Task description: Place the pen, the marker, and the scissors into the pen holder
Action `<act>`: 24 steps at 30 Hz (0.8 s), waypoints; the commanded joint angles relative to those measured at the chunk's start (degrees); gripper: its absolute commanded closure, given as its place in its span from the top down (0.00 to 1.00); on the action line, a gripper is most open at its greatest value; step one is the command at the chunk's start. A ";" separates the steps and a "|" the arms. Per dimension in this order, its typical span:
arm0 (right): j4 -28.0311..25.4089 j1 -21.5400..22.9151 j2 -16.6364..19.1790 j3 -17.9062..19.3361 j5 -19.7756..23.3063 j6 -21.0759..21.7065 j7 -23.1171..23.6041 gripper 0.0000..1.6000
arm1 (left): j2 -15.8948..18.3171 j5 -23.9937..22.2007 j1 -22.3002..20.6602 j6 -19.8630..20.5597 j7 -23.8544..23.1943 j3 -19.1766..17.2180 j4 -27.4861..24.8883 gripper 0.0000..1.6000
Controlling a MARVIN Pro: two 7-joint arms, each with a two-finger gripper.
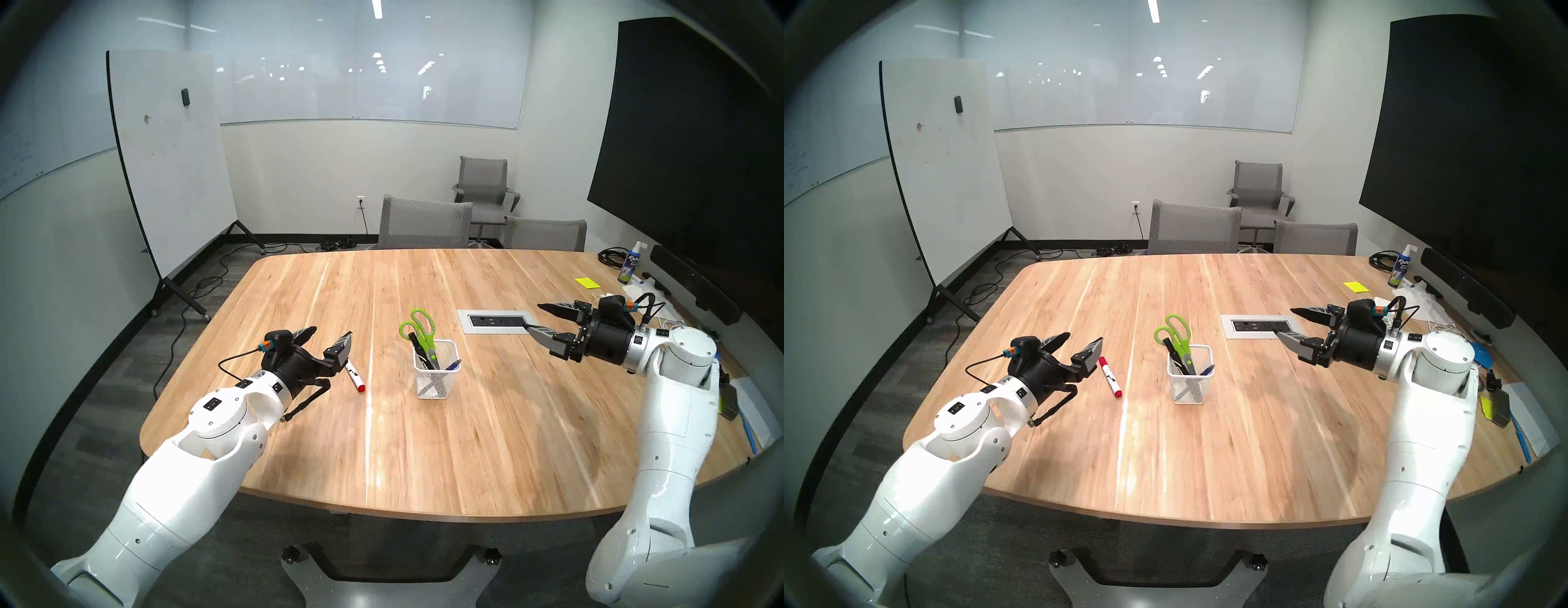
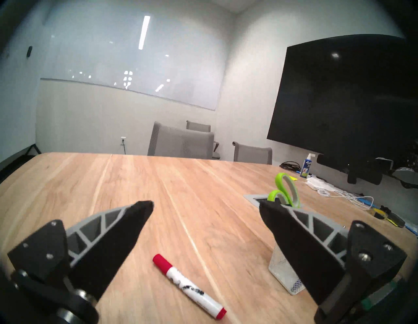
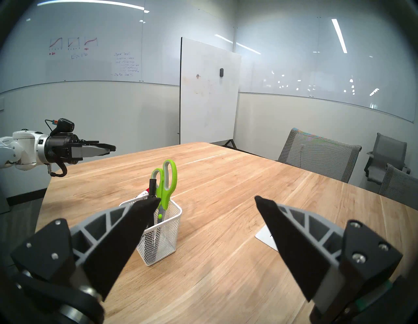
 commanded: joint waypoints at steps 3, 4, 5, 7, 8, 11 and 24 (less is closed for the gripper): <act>-0.97 0.81 0.13 -0.13 0.46 -0.02 -0.08 1.00 | -1.49 -7.08 -2.90 9.84 6.05 0.60 -1.95 1.00; -0.97 0.81 0.13 -0.13 0.46 -0.02 -0.08 1.00 | -2.01 -8.02 -3.64 10.10 6.51 0.83 -1.33 1.00; -0.96 0.81 0.13 -0.13 0.45 -0.03 -0.08 1.00 | -2.71 -8.41 -4.23 11.55 7.03 0.62 -1.07 1.00; -0.96 0.81 0.13 -0.13 0.45 -0.03 -0.08 1.00 | -4.65 -10.14 -6.36 13.15 8.74 0.89 0.66 1.00; -0.96 0.81 0.13 -0.13 0.45 -0.03 -0.08 1.00 | -4.87 -10.28 -6.92 13.56 9.02 1.03 1.18 1.00; -0.97 0.81 0.13 -0.13 0.46 -0.02 -0.08 1.00 | -5.74 -11.23 -7.91 14.84 9.92 1.27 2.61 1.00; -0.97 0.81 0.13 -0.13 0.46 -0.02 -0.08 1.00 | -8.81 -10.44 -11.40 16.98 14.20 4.60 6.83 1.00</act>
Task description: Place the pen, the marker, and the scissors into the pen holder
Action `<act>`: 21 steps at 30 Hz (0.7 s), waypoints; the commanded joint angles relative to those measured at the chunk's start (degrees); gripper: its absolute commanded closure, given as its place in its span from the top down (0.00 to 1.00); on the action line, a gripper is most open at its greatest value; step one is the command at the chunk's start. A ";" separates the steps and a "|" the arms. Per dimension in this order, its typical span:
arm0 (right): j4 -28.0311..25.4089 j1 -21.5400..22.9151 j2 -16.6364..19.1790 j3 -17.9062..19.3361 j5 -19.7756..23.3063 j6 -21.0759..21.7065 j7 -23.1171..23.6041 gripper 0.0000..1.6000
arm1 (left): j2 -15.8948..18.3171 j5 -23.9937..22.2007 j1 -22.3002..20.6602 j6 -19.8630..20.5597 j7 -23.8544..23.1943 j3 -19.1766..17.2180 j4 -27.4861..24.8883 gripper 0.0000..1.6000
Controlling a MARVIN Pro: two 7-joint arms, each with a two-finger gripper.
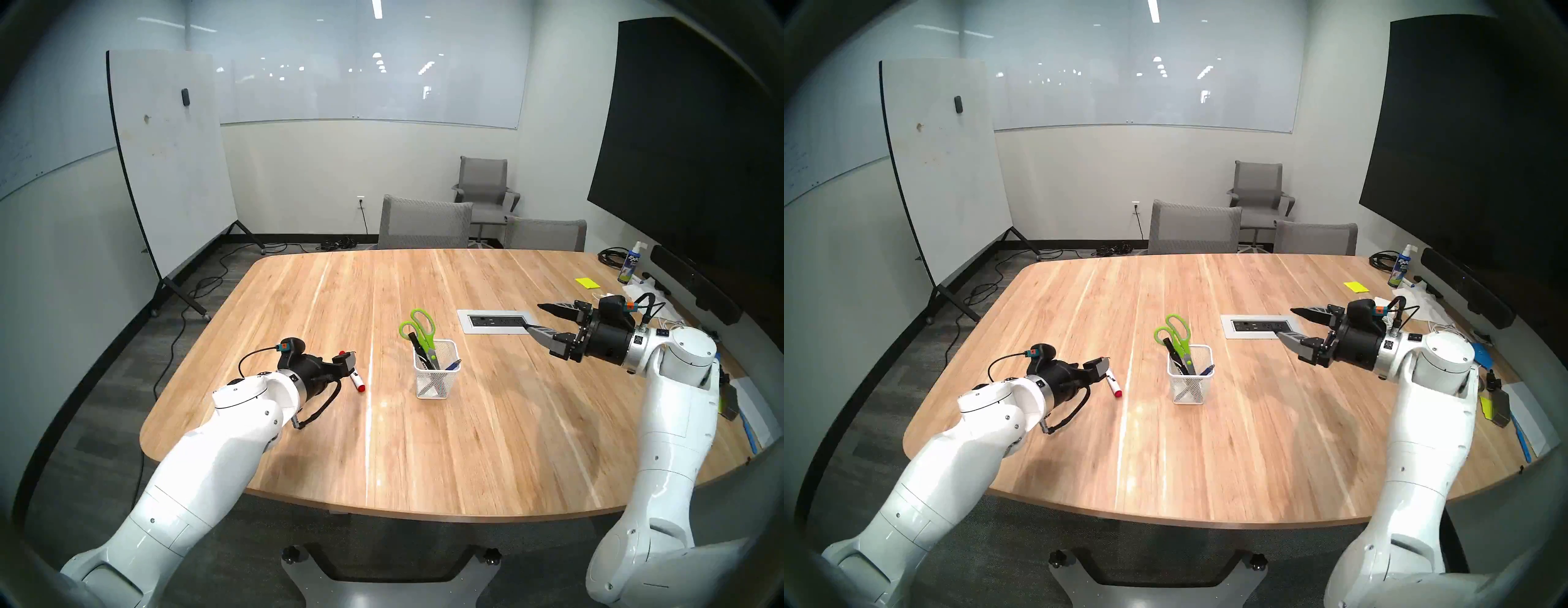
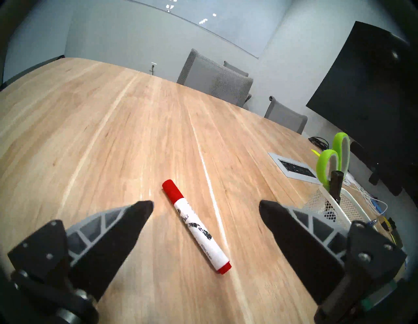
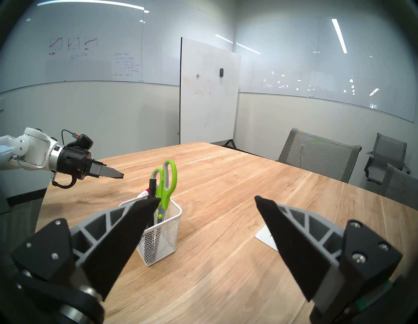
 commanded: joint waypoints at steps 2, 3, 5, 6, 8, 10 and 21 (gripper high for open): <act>-0.96 0.81 0.13 -0.14 0.45 -0.03 -0.08 1.00 | -3.74 1.15 -4.70 0.76 2.95 2.54 1.25 1.00; -0.96 0.81 0.13 -0.14 0.45 -0.03 -0.08 1.00 | -4.26 1.42 -5.14 1.01 3.96 3.04 1.60 1.00; -0.96 0.81 0.13 -0.14 0.45 -0.03 -0.08 1.00 | -5.23 1.74 -5.89 1.23 5.39 3.74 2.47 1.00; -0.95 0.81 0.13 -0.14 0.45 -0.03 -0.08 1.00 | -5.69 1.85 -6.17 1.30 6.07 3.98 2.79 1.00; -0.95 0.81 0.13 -0.14 0.45 -0.03 -0.08 1.00 | -6.50 2.25 -6.96 1.43 7.06 4.72 3.74 1.00; -0.95 0.81 0.13 -0.14 0.44 -0.04 -0.08 1.00 | -7.38 2.47 -7.44 1.53 8.27 5.18 4.26 1.00; -0.98 0.81 0.13 -0.14 0.46 -0.02 -0.08 1.00 | -10.58 3.59 -9.33 2.41 13.96 7.32 7.25 1.00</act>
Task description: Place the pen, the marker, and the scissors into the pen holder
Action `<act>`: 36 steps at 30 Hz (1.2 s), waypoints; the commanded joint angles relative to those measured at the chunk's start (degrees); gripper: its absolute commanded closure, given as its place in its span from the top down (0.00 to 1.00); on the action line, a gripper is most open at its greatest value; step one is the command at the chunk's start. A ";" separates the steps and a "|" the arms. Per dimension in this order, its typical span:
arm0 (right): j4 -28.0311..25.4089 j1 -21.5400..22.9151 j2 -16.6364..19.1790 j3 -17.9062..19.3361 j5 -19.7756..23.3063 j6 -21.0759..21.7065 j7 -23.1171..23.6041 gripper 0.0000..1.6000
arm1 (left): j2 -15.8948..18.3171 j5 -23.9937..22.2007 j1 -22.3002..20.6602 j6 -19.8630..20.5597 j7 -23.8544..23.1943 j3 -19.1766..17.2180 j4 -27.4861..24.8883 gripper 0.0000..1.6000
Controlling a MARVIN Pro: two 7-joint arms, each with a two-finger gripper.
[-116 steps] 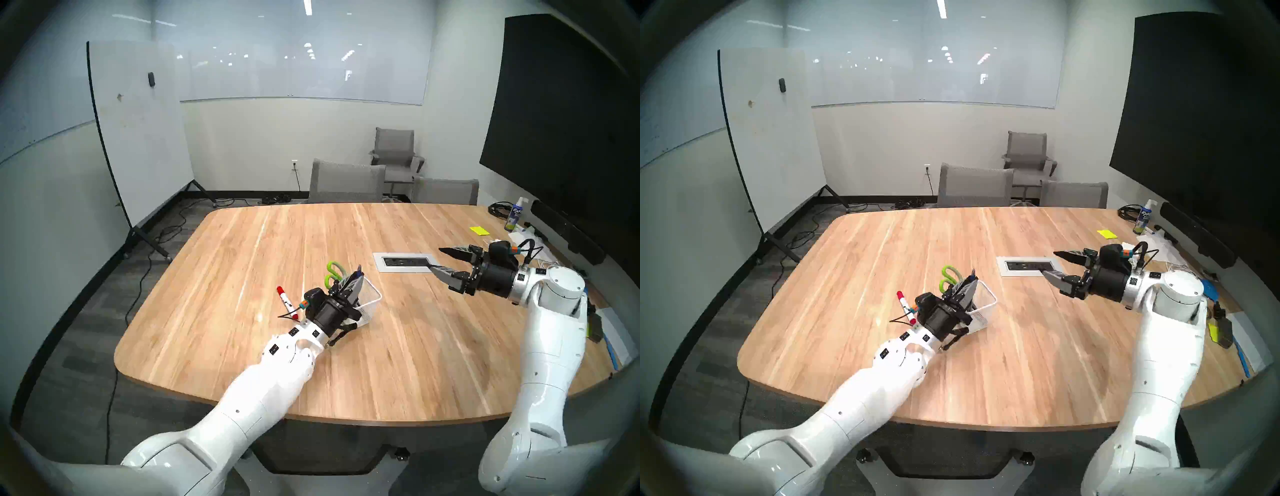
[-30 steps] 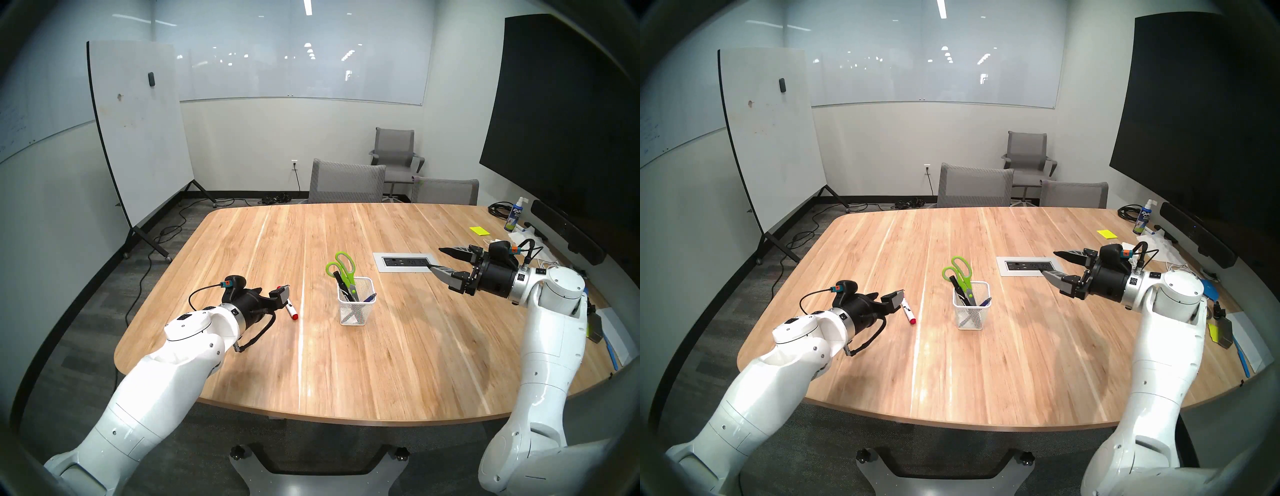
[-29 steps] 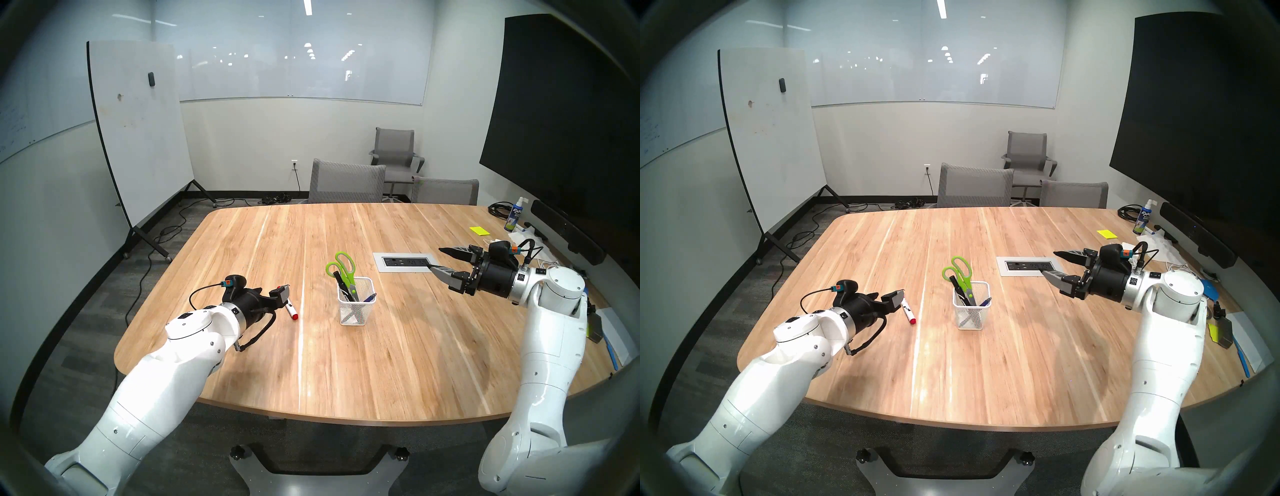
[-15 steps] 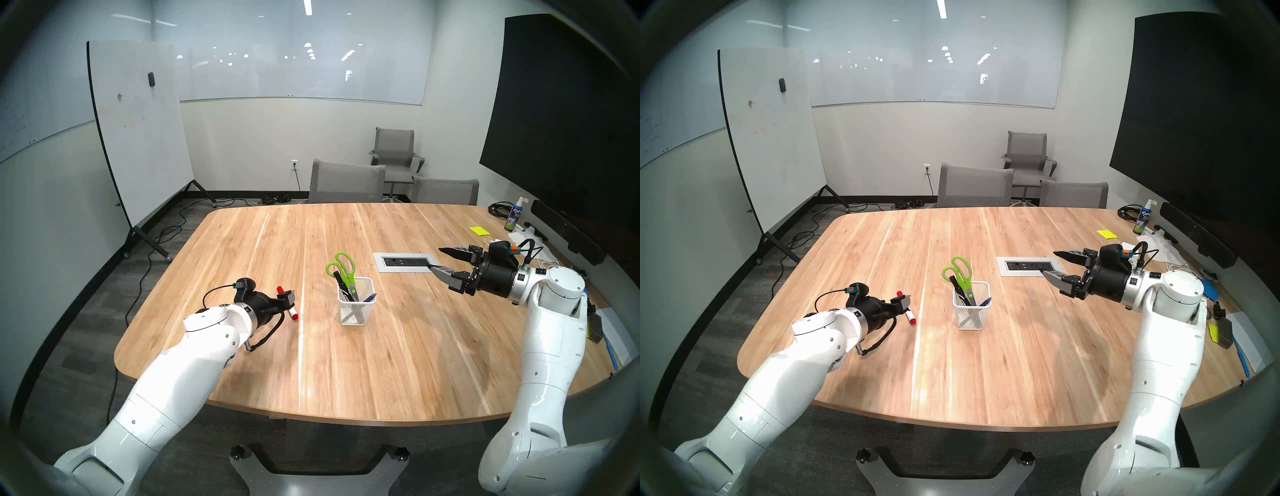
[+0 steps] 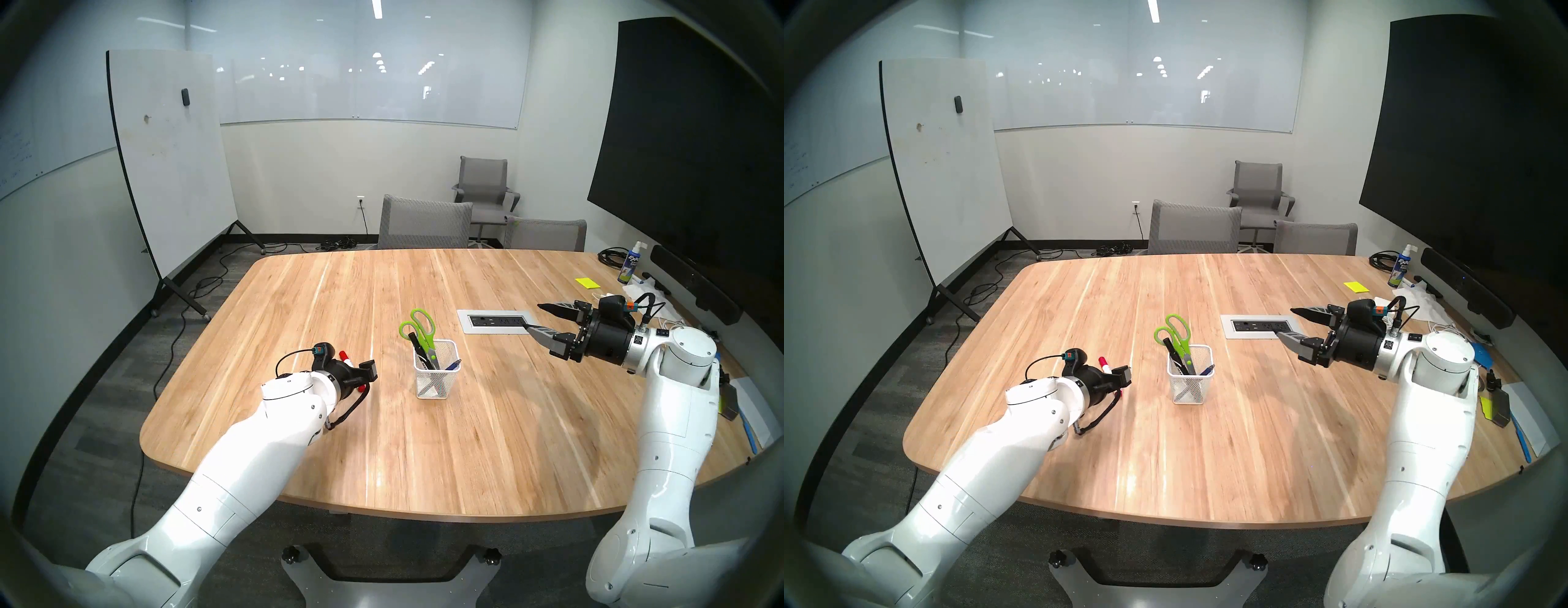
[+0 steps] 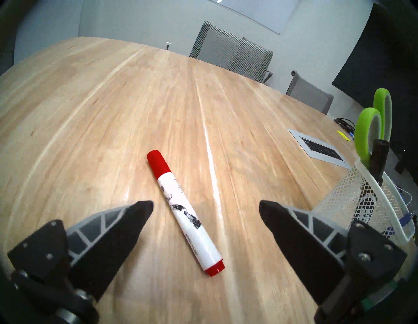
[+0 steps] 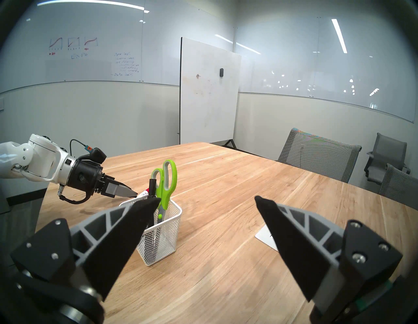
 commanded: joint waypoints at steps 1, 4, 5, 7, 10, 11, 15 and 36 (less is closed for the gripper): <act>-0.98 0.81 0.13 -0.14 0.47 -0.01 -0.08 1.00 | -3.23 0.74 -2.86 -0.19 3.05 0.57 1.07 1.00; -0.99 0.81 0.13 -0.14 0.47 -0.01 -0.08 1.00 | -3.83 1.29 -3.37 -0.23 4.89 0.88 2.74 1.00; -0.99 0.81 0.13 -0.14 0.47 -0.01 -0.08 1.00 | -3.81 1.51 -3.56 -0.47 4.78 1.08 3.28 1.00; -0.99 0.81 0.13 -0.14 0.47 -0.01 -0.08 1.00 | -4.00 2.37 -4.00 -0.73 5.94 1.56 4.13 1.00; -0.98 0.81 0.13 -0.14 0.47 -0.01 -0.08 1.00 | -4.36 2.83 -4.77 -1.02 6.99 1.75 5.86 1.00; -0.98 0.81 0.13 -0.14 0.47 -0.01 -0.08 1.00 | -4.36 2.81 -4.93 -1.16 6.85 1.81 6.26 1.00; -0.98 0.81 0.13 -0.14 0.47 -0.01 -0.08 1.00 | -4.59 3.03 -5.45 -1.53 6.99 2.12 7.46 1.00; -0.98 0.81 0.13 -0.14 0.46 -0.01 -0.08 1.00 | -0.67 6.22 -4.32 -2.74 4.69 4.60 4.43 0.00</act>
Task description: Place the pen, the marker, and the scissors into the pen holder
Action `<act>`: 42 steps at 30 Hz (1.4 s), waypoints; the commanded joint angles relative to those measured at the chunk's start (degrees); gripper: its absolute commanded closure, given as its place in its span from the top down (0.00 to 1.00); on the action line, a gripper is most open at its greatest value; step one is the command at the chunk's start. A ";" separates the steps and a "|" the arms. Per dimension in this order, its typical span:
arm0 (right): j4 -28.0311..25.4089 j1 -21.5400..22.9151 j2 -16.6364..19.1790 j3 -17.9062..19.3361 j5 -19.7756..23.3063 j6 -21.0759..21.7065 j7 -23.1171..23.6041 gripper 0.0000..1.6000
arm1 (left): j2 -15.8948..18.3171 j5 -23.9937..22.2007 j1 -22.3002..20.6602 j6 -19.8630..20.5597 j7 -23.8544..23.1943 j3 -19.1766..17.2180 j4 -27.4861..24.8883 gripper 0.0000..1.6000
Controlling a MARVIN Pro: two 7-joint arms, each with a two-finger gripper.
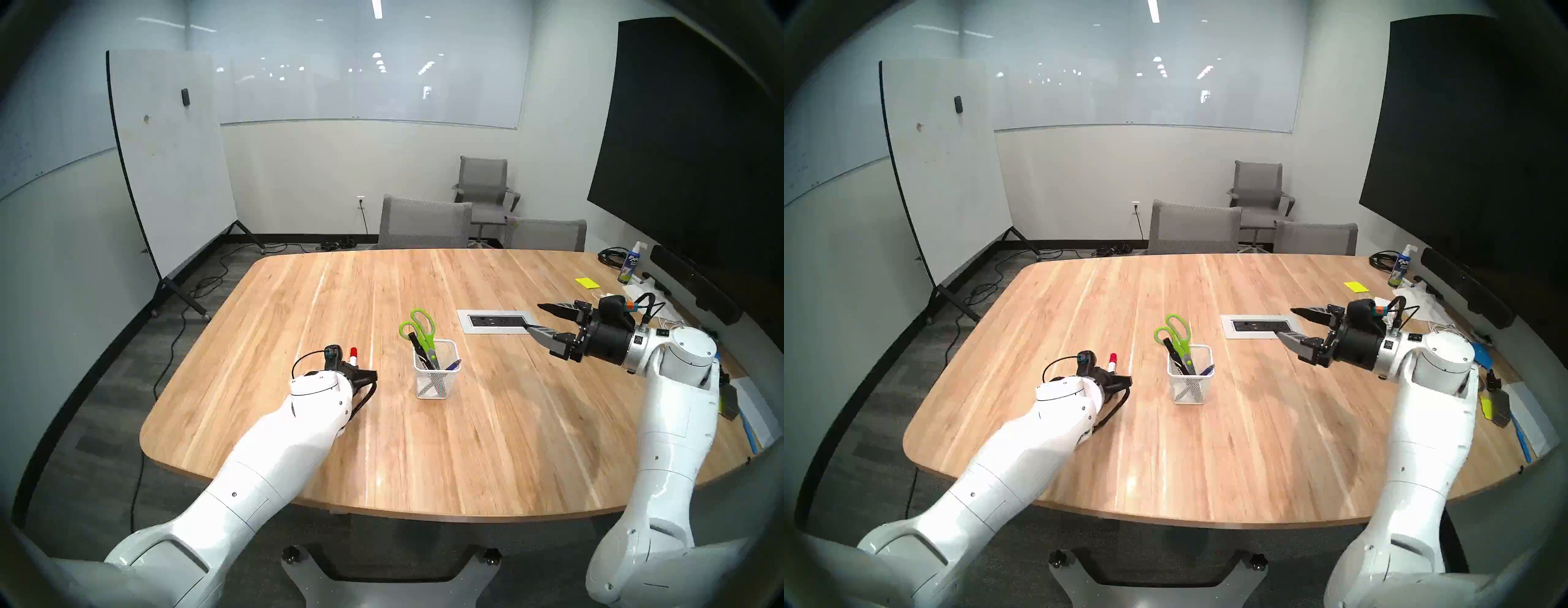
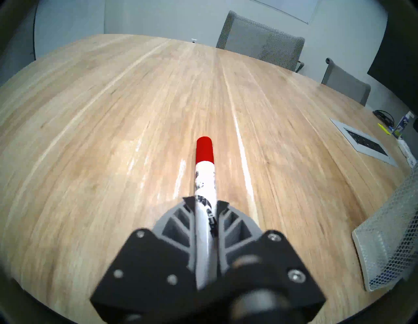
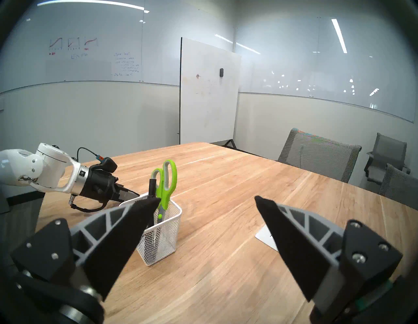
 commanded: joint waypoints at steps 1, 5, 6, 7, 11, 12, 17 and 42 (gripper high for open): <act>-0.97 0.81 0.13 -0.14 0.46 -0.02 -0.08 1.00 | 3.11 2.47 0.21 -0.59 -1.44 1.23 -5.30 0.00; -0.94 0.81 0.13 -0.14 0.44 -0.04 -0.08 1.00 | 4.93 3.86 -0.30 -0.76 -2.61 1.96 -8.17 0.00; -0.93 0.81 0.13 -0.14 0.43 -0.05 -0.08 1.00 | 5.35 4.14 -0.33 -0.72 -2.72 2.06 -9.04 0.00; -0.93 0.81 0.13 -0.14 0.43 -0.05 -0.08 1.00 | 5.82 4.41 -0.36 -0.84 -2.99 2.13 -9.89 0.00; -0.91 0.81 0.13 -0.14 0.42 -0.06 -0.08 1.00 | 8.30 6.61 -0.35 -1.49 -3.69 2.77 -13.23 0.00; -0.91 0.82 0.13 -0.14 0.42 -0.06 -0.08 1.00 | 8.18 5.96 -0.19 -2.21 -4.01 1.99 -13.46 0.00; -0.93 0.82 0.13 -0.14 0.42 -0.05 -0.08 1.00 | 10.94 6.65 1.41 -3.79 -5.03 0.98 -17.00 0.00; -0.96 0.82 0.12 -0.14 0.44 -0.03 -0.08 1.00 | 20.70 5.51 18.46 -24.70 -25.67 -8.68 -25.17 0.00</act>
